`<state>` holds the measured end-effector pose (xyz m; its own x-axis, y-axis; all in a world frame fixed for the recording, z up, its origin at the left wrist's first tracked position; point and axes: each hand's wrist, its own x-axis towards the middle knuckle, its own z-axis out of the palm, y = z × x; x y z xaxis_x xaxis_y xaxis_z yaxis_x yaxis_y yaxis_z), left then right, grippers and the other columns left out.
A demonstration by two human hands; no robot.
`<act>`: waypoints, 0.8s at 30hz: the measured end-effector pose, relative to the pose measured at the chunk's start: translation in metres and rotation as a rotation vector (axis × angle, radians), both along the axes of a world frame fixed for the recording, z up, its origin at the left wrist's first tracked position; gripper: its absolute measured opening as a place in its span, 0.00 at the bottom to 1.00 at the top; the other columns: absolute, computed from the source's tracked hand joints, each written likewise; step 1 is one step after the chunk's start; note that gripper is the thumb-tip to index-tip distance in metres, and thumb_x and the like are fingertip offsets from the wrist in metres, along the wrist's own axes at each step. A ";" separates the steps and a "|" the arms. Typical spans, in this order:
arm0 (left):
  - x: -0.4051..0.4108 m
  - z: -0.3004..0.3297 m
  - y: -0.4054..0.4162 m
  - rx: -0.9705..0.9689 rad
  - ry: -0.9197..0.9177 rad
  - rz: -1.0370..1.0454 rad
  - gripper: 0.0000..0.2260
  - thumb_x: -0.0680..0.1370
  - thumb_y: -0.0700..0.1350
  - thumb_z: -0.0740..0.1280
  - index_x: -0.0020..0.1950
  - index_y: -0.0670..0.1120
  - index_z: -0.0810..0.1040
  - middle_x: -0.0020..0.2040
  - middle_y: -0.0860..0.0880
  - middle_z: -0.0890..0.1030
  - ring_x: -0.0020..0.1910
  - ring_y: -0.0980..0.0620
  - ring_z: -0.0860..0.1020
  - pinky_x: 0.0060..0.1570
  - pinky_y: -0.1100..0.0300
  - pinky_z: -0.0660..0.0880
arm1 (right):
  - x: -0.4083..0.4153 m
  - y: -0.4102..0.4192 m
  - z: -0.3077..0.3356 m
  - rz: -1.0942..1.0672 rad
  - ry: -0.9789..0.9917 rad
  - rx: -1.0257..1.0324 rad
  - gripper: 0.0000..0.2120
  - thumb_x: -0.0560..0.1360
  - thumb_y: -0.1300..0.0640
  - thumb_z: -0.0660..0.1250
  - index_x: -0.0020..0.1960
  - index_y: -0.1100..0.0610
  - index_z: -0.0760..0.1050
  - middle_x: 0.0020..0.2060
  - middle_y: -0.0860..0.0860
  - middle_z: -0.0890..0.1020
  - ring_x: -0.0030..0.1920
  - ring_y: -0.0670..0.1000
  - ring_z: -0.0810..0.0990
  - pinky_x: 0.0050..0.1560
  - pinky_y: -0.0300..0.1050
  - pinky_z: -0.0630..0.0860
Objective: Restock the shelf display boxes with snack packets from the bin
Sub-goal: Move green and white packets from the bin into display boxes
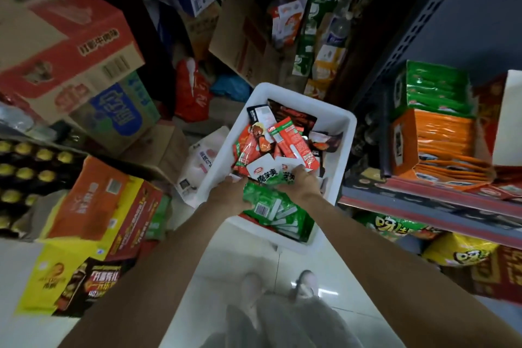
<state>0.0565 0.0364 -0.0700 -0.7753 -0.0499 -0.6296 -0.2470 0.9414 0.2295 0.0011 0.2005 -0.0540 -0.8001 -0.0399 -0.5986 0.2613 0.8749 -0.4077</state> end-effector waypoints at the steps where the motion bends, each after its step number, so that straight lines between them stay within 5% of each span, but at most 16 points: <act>1: 0.000 -0.003 0.001 -0.025 -0.024 -0.018 0.36 0.74 0.57 0.67 0.77 0.49 0.54 0.72 0.41 0.63 0.70 0.41 0.64 0.64 0.50 0.69 | 0.002 -0.003 -0.002 0.001 0.015 0.036 0.29 0.73 0.50 0.70 0.67 0.60 0.63 0.63 0.61 0.67 0.63 0.60 0.69 0.57 0.50 0.71; 7: 0.000 -0.018 0.007 0.059 -0.034 0.099 0.37 0.74 0.57 0.68 0.77 0.55 0.51 0.74 0.42 0.62 0.71 0.39 0.63 0.65 0.42 0.68 | -0.001 -0.018 -0.011 -0.053 -0.012 0.104 0.25 0.70 0.49 0.73 0.61 0.61 0.72 0.61 0.60 0.67 0.62 0.58 0.69 0.60 0.50 0.71; 10: -0.001 -0.021 0.014 0.095 -0.056 0.109 0.40 0.73 0.58 0.69 0.77 0.58 0.47 0.76 0.41 0.58 0.73 0.37 0.58 0.67 0.40 0.64 | -0.009 -0.014 -0.011 -0.115 -0.046 -0.039 0.11 0.70 0.56 0.74 0.42 0.60 0.74 0.42 0.54 0.78 0.42 0.50 0.76 0.43 0.42 0.77; 13: -0.001 -0.014 0.021 0.042 0.039 0.138 0.36 0.74 0.55 0.69 0.76 0.59 0.52 0.76 0.39 0.53 0.74 0.37 0.54 0.70 0.40 0.58 | -0.010 0.000 -0.007 -0.249 -0.016 -0.242 0.15 0.70 0.64 0.73 0.32 0.56 0.68 0.30 0.49 0.72 0.31 0.46 0.70 0.32 0.38 0.69; 17: -0.010 -0.001 0.027 0.179 0.276 0.178 0.28 0.76 0.50 0.68 0.73 0.48 0.63 0.74 0.43 0.58 0.73 0.43 0.58 0.70 0.47 0.61 | -0.015 0.022 0.006 -0.381 0.137 -0.321 0.18 0.70 0.66 0.72 0.31 0.55 0.66 0.30 0.51 0.71 0.30 0.48 0.69 0.28 0.37 0.67; 20: -0.025 0.012 0.038 0.336 0.219 0.217 0.25 0.78 0.48 0.65 0.71 0.38 0.65 0.71 0.41 0.65 0.71 0.44 0.63 0.69 0.53 0.62 | -0.022 0.031 0.019 -0.427 0.244 -0.338 0.19 0.70 0.66 0.72 0.31 0.54 0.64 0.29 0.50 0.70 0.31 0.48 0.69 0.32 0.40 0.68; 22: -0.033 0.019 0.045 0.327 0.206 0.277 0.16 0.79 0.49 0.63 0.55 0.36 0.74 0.62 0.37 0.72 0.60 0.42 0.72 0.61 0.51 0.68 | -0.025 0.037 0.024 -0.516 0.277 -0.409 0.19 0.70 0.67 0.71 0.31 0.54 0.64 0.30 0.50 0.72 0.35 0.52 0.72 0.40 0.45 0.72; 24: -0.038 0.025 0.050 0.295 0.195 0.304 0.20 0.79 0.51 0.63 0.32 0.42 0.65 0.50 0.32 0.76 0.48 0.38 0.76 0.49 0.49 0.72 | -0.028 0.043 0.033 -0.588 0.284 -0.467 0.19 0.70 0.69 0.71 0.32 0.55 0.64 0.32 0.51 0.73 0.38 0.51 0.73 0.44 0.46 0.73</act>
